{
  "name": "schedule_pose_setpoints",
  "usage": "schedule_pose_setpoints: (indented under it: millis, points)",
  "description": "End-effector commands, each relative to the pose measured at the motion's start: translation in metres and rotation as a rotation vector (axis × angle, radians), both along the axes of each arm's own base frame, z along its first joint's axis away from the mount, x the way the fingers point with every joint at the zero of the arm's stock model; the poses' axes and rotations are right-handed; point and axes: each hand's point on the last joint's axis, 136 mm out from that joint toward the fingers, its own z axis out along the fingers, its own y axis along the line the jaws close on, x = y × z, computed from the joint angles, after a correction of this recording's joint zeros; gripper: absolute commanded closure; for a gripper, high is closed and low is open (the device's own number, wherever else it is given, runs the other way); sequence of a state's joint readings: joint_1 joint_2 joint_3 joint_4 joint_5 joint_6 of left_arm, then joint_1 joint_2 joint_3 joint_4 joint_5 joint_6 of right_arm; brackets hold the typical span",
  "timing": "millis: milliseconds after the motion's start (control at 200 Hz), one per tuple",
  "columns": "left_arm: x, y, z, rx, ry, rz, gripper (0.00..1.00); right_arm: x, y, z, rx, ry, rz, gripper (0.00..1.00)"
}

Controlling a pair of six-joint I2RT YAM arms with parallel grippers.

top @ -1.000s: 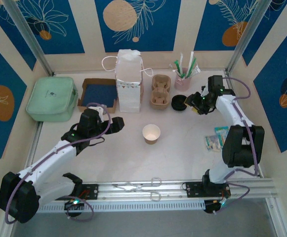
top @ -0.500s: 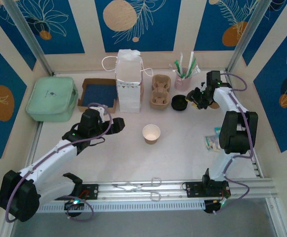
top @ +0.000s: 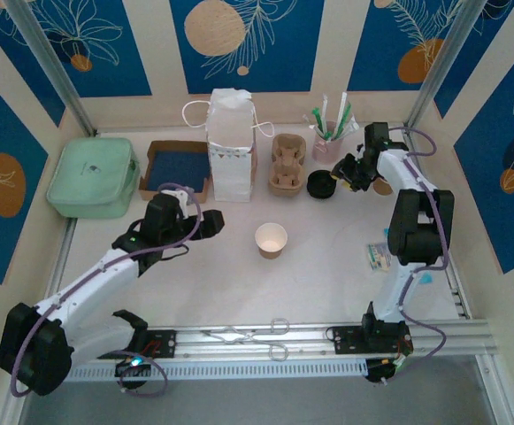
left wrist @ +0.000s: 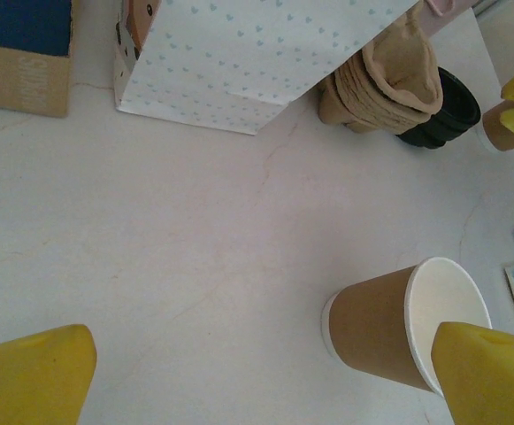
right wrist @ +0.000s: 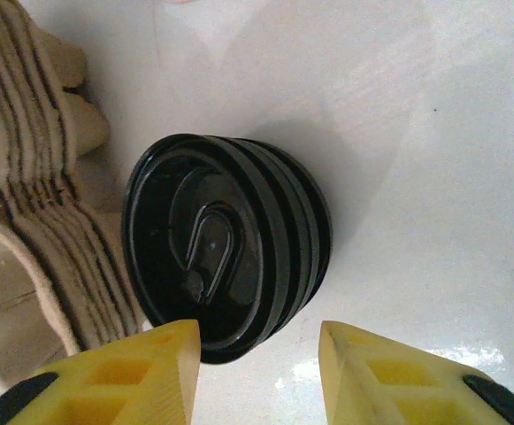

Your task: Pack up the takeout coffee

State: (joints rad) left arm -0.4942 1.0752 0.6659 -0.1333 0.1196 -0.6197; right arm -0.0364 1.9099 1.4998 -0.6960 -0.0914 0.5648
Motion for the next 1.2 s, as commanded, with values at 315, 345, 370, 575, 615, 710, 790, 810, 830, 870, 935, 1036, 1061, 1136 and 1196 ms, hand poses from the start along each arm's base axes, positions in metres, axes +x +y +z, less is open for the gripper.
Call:
schedule_pose_setpoints:
  millis: [315,345,370,575,615,710,790,810,830,870,935,1036,1061,1136,1196]
  points:
    - [0.005,-0.008,0.018,-0.015,-0.05,-0.026,0.03,0.007,0.009,-0.014,-0.005,0.033,0.02,0.63]
    - [0.005,-0.008,0.018,-0.016,-0.051,-0.026,0.03,0.007,0.009,-0.015,-0.006,0.034,0.02,0.63]
    - [0.005,-0.008,0.018,-0.015,-0.049,-0.025,0.03,0.008,0.01,-0.015,-0.008,0.031,0.022,0.64]
    - [0.005,-0.008,0.017,-0.014,-0.05,-0.028,0.03,0.01,0.01,-0.018,-0.01,0.039,0.023,0.65]
    - [0.005,-0.008,0.017,-0.012,-0.05,-0.026,0.03,0.011,0.01,-0.019,-0.01,0.038,0.023,0.66]
    - [0.004,-0.007,0.016,-0.007,-0.05,-0.023,0.03,0.011,0.01,-0.021,-0.009,0.047,0.025,0.67]
    - [0.004,-0.006,0.015,-0.006,-0.048,-0.021,0.03,0.012,0.01,-0.022,-0.009,0.047,0.023,0.67]
    - [0.003,-0.006,0.015,-0.006,-0.047,-0.022,0.03,0.012,0.01,-0.023,-0.009,0.049,0.022,0.68]
    - [0.003,-0.006,0.015,-0.006,-0.048,-0.023,0.03,0.013,0.01,-0.023,-0.009,0.049,0.022,0.68]
    - [0.003,-0.006,0.015,-0.007,-0.048,-0.022,0.03,0.013,0.011,-0.023,-0.008,0.048,0.022,0.68]
    - [0.003,-0.006,0.015,-0.009,-0.047,-0.022,0.03,0.013,0.01,-0.024,-0.009,0.05,0.02,0.7]
    - [0.003,-0.006,0.016,-0.009,-0.049,-0.022,0.03,0.014,0.011,-0.026,-0.007,0.052,0.021,0.71]
    - [0.003,-0.006,0.016,-0.01,-0.049,-0.023,0.03,0.015,0.011,-0.025,-0.007,0.051,0.021,0.72]
    - [0.003,-0.006,0.017,-0.01,-0.049,-0.023,0.03,0.015,0.011,-0.025,-0.007,0.049,0.02,0.72]
    - [0.003,-0.006,0.017,-0.011,-0.05,-0.023,0.03,0.016,0.011,-0.025,-0.004,0.048,0.022,0.72]
